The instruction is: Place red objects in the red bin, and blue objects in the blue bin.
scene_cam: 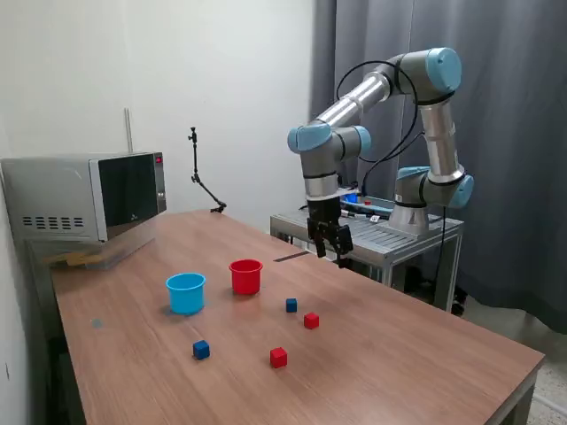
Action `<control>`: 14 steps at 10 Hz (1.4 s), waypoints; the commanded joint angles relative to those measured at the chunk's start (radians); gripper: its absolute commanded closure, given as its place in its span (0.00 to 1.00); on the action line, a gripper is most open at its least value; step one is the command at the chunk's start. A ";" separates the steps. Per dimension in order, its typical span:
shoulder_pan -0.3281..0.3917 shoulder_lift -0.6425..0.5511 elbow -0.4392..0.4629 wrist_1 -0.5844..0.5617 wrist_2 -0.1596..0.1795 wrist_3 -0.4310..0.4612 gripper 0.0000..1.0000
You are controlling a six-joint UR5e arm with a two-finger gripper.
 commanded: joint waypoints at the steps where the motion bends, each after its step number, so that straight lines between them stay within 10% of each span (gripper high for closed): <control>1: 0.016 0.074 -0.017 -0.067 0.000 0.006 0.00; 4: -0.002 0.089 -0.016 -0.171 -0.027 0.124 0.00; 6: -0.018 0.111 -0.016 -0.190 -0.124 0.205 0.00; 14: -0.072 0.175 -0.002 -0.260 -0.123 0.258 0.00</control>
